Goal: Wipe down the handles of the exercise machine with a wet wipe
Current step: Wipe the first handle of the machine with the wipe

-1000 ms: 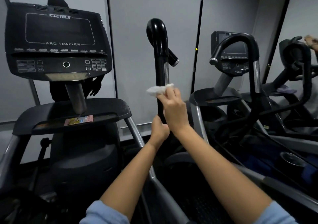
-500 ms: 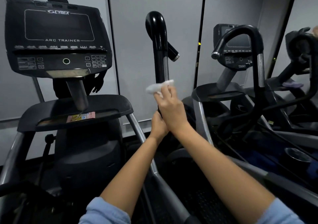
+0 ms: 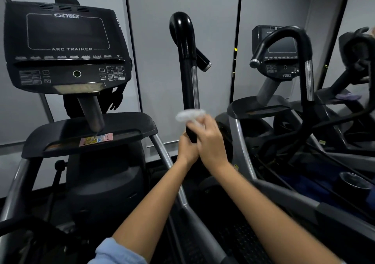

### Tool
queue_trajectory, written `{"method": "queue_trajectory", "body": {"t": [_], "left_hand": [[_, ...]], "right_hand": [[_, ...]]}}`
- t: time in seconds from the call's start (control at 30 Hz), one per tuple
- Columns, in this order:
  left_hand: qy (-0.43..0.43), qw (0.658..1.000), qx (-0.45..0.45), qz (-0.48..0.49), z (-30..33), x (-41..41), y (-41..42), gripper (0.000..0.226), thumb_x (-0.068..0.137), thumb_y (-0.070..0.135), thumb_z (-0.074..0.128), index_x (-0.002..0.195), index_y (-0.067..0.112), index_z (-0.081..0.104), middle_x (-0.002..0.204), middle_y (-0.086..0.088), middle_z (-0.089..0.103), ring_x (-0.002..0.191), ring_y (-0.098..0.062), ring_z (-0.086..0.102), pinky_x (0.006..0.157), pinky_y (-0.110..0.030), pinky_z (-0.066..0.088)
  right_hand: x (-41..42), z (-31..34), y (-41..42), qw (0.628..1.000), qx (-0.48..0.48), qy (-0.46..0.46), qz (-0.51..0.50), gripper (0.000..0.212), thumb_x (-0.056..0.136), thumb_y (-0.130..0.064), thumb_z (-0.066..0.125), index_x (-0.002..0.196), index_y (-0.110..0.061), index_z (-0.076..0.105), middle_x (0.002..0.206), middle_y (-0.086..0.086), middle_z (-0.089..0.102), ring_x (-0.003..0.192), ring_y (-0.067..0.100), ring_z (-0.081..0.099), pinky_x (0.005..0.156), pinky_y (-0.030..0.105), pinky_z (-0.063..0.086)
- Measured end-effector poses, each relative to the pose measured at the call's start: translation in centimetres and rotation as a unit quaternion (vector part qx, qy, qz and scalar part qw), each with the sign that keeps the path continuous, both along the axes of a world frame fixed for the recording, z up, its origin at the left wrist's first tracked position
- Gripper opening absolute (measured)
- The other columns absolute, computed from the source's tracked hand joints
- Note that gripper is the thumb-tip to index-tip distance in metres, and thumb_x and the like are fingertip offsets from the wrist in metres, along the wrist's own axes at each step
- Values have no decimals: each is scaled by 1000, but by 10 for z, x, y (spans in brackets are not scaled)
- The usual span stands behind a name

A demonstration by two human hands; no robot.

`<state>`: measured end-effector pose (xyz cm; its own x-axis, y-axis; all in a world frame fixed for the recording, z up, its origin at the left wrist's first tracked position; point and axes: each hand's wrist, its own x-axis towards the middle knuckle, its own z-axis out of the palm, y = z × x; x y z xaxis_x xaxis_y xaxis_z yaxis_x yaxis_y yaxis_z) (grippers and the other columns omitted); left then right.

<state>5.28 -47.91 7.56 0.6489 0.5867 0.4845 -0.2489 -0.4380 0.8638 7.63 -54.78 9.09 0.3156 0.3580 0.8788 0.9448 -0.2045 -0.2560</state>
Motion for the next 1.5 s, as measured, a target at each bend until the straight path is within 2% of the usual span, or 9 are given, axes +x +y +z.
{"method": "queue_trajectory", "body": {"t": [0.17, 0.33, 0.53, 0.8, 0.93, 1.13, 1.23, 1.3, 1.5], "left_hand": [[-7, 1000, -5, -28, 0, -3, -1, 15, 85, 0, 60, 99, 5, 59, 80, 5, 62, 74, 2, 60, 62, -8, 47], [-1, 999, -35, -29, -4, 2, 4, 24, 81, 9, 68, 104, 6, 59, 96, -13, 69, 89, -20, 66, 75, -30, 55], [-16, 997, -59, -37, -2, 3, 1, 24, 82, 8, 66, 105, 6, 59, 85, 0, 64, 78, -8, 62, 61, -11, 49], [1, 998, -43, -45, -5, 2, 4, 21, 79, 5, 67, 80, 10, 47, 65, 0, 49, 58, -5, 49, 50, -9, 40], [13, 999, -35, -37, -6, 4, 5, 16, 77, 7, 68, 85, 2, 54, 68, -3, 55, 60, -8, 52, 54, -16, 43], [7, 998, -46, -49, -2, -3, 1, 23, 81, 0, 65, 80, 14, 47, 64, 8, 49, 49, 10, 52, 49, -5, 39], [4, 998, -48, -48, -3, -3, 0, 30, 82, 1, 66, 74, 22, 46, 64, 9, 48, 50, 12, 52, 51, -4, 39], [5, 997, -57, -45, -1, -5, -2, 23, 81, 1, 66, 80, 19, 51, 67, 8, 53, 54, 11, 55, 54, -5, 42], [-22, 996, -12, -80, 0, -18, -7, 24, 100, 8, 35, 119, 18, 46, 106, 12, 56, 92, 12, 57, 78, -8, 47]], "right_hand": [[-7, 21, 8, 988, 104, 114, 6, 24, 91, 8, 44, 104, 3, 64, 116, 17, 58, 94, 19, 57, 79, 1, 38], [19, 91, 30, 983, 137, 119, 11, 30, 94, 4, 38, 116, -4, 57, 80, 4, 56, 68, 13, 48, 54, 13, 32], [5, 0, 0, 981, 94, 171, 17, 23, 94, 3, 44, 109, -1, 60, 83, 6, 63, 75, 15, 57, 62, -1, 36], [42, 97, 37, 925, 157, 312, 150, 38, 87, 14, 34, 116, -3, 53, 102, 15, 64, 92, 22, 63, 84, 30, 53], [32, 60, 23, 906, 95, 375, 172, 32, 89, 12, 30, 96, -6, 55, 81, 6, 60, 71, 11, 58, 62, 19, 50], [35, 96, 25, 889, 63, 403, 206, 41, 95, -41, 29, 68, -18, 50, 60, -4, 49, 53, 6, 46, 55, 23, 39], [33, 136, 38, 914, 55, 362, 175, 58, 85, -71, 16, 75, -30, 56, 77, -9, 58, 74, 8, 55, 75, 22, 43], [26, 121, 38, 922, 54, 353, 151, 70, 88, -70, 14, 115, -24, 61, 117, 3, 62, 113, 20, 54, 102, 29, 34], [-25, 1, 18, 977, 2, 205, 57, 66, 96, -53, 19, 150, -19, 2, 160, 2, 5, 145, 7, 1, 120, 30, 5]]}}
